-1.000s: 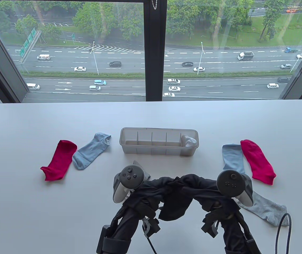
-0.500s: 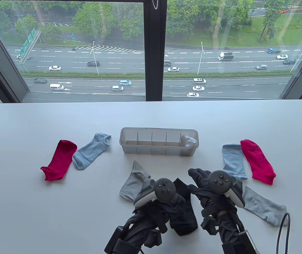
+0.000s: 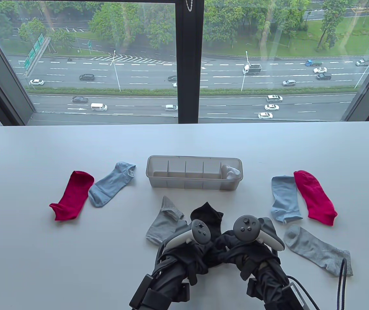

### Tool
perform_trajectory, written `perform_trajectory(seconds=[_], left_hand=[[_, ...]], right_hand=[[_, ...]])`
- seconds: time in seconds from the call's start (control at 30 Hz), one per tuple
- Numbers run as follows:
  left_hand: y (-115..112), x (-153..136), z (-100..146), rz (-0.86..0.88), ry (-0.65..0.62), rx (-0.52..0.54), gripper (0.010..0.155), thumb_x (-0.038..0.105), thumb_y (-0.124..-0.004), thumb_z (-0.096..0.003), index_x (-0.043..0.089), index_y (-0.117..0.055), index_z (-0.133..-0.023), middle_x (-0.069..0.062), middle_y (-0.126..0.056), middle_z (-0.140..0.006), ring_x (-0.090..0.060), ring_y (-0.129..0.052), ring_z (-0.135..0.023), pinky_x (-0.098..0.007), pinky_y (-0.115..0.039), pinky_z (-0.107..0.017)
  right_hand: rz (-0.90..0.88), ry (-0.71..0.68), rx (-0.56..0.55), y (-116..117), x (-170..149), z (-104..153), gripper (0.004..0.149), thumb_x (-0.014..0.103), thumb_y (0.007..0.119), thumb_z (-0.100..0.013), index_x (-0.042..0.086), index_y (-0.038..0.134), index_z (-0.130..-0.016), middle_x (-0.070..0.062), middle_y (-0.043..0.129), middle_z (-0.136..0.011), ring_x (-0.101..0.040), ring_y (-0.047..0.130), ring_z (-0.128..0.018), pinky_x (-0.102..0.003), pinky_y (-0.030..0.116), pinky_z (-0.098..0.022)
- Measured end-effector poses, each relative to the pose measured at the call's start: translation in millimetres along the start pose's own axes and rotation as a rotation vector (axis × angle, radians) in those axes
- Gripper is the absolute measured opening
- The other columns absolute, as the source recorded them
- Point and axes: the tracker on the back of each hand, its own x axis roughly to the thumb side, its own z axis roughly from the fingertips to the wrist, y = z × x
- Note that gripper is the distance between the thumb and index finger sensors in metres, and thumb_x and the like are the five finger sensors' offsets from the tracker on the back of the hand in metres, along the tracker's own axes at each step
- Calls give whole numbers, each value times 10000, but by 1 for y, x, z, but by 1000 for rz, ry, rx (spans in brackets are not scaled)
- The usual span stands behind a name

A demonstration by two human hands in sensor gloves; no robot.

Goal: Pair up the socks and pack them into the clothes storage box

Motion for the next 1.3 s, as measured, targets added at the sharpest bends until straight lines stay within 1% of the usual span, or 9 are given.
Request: perform_trajectory(seconds=[0.13,0.23,0.5,0.7,0.83,0.93,1.07,1.17,1.3], left_hand=[[1,-2,0,16,-24,7,758,264,-764,-527,316,-223,-1055,95,14,-1118,-195,87,-1062,-637,-1,-726],[1,-2,0,17,-30,11,772,281,-764,-526,332,-181,-1031,90,10,-1119,-198,84,-1063,-639,-2,-725],[0,1,-1,-31,-15,118,604,273,-769,-521,291,-397,-996,84,-72,-1138,-217,3,-1084,-648,-71,-748],[3,7,-1,-65,-11,245,398,229,-721,-532,224,-597,-911,34,-226,-1143,-274,-154,-1092,-664,-158,-769],[7,-4,0,53,-69,198,401,238,-640,-551,181,-605,-947,48,-245,-1147,-245,-137,-1092,-648,-139,-759],[6,-8,0,125,-86,182,408,237,-608,-556,156,-607,-956,60,-240,-1149,-222,-115,-1091,-629,-91,-751],[-1,-9,-4,93,-68,3,663,335,-701,-542,341,-218,-996,105,42,-1096,-173,127,-1029,-578,71,-704],[3,-7,-2,75,-62,105,695,298,-686,-550,373,-119,-944,71,-61,-1128,-210,19,-1068,-611,-15,-738],[8,-12,2,167,-119,218,433,231,-572,-558,271,-372,-940,27,-274,-1149,-239,-154,-1094,-627,-99,-747]], right_hand=[[145,47,57,11,4,-8,647,361,833,-500,276,508,-1053,-227,345,-1149,-485,295,-1033,-623,412,-755],[160,101,-51,17,-3,-12,462,369,784,-510,362,615,-939,-135,352,-1101,-392,262,-1021,-567,365,-771],[-172,61,10,11,-18,-11,409,384,625,-550,227,734,-912,-168,336,-1115,-384,173,-1025,-563,233,-767],[-50,51,151,15,-16,-12,658,351,819,-504,298,463,-1055,-155,151,-1121,-386,35,-1001,-549,158,-760],[25,88,103,19,-11,-15,639,328,831,-499,342,466,-1023,-140,152,-1107,-384,41,-998,-551,167,-760],[46,106,-32,18,-12,-16,414,321,779,-520,373,628,-902,-112,291,-1100,-368,142,-1023,-544,236,-774],[-23,107,-8,16,-17,-16,394,333,735,-526,342,643,-909,-89,309,-1096,-334,133,-1030,-526,211,-779],[-59,96,-2,15,-19,-15,384,363,676,-538,321,655,-919,-89,311,-1101,-329,129,-1033,-521,201,-780],[-114,89,-12,14,-19,-15,387,404,598,-549,294,678,-912,-113,328,-1103,-345,131,-1035,-533,193,-778]])
